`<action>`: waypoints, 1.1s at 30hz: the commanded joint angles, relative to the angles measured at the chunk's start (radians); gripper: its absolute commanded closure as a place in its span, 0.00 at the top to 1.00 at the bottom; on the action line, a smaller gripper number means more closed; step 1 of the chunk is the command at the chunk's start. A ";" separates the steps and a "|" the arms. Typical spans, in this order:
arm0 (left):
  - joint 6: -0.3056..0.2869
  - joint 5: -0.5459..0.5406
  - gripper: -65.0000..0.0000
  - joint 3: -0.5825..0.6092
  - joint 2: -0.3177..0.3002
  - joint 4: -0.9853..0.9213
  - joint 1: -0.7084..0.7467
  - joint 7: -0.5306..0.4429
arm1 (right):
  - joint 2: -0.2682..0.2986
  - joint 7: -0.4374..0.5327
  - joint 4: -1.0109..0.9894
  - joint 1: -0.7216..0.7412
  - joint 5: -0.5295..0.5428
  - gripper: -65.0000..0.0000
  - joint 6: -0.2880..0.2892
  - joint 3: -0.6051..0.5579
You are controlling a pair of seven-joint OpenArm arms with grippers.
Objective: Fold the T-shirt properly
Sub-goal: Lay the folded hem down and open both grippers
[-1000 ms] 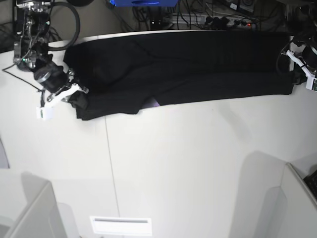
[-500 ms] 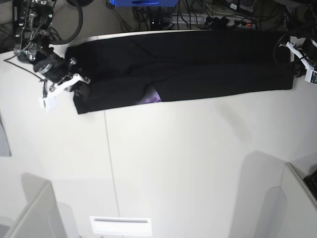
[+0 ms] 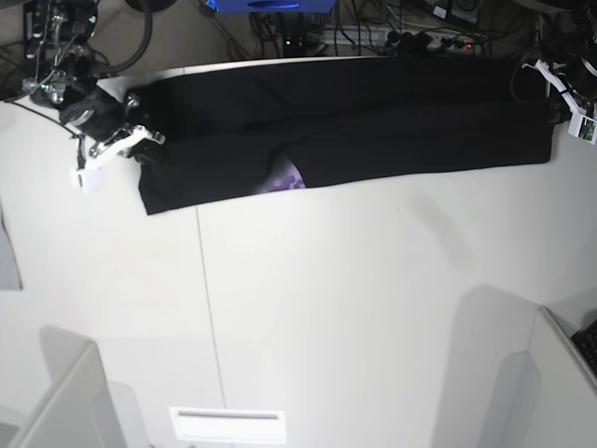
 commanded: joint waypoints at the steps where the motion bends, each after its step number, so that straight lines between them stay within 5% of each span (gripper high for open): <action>1: 0.003 0.001 0.00 -0.007 -0.019 0.012 0.007 -0.016 | 0.012 0.016 0.013 0.005 0.010 0.00 0.008 0.007; 13: 0.004 0.001 0.00 -0.016 -0.019 0.009 0.005 -0.016 | 0.012 0.011 0.013 -0.018 0.010 0.02 0.005 0.012; 16: 0.004 0.001 0.03 -0.018 -0.019 0.009 0.007 -0.016 | 0.012 0.011 0.013 -0.023 0.010 0.31 0.005 0.012; 19: 0.004 0.001 0.34 -0.022 -0.019 0.009 0.007 -0.016 | 0.012 0.011 0.013 -0.023 0.010 0.44 0.005 0.012; 22: 0.004 0.001 0.58 -0.062 -0.017 0.009 0.004 -0.016 | 0.012 0.013 0.013 -0.024 0.010 0.42 0.005 0.012; 25: 0.004 -0.004 0.73 -0.114 -0.017 0.009 0.001 -0.018 | 0.012 0.016 0.014 -0.024 0.010 0.41 0.005 0.012; 30: 0.004 -0.006 0.74 -0.134 -0.004 0.007 -0.022 -0.016 | 0.009 0.017 0.022 -0.015 0.010 0.30 0.011 0.004; 33: 0.004 0.001 0.57 -0.134 0.045 -0.011 -0.062 -0.016 | -0.017 0.017 0.017 0.005 0.010 0.05 0.013 -0.010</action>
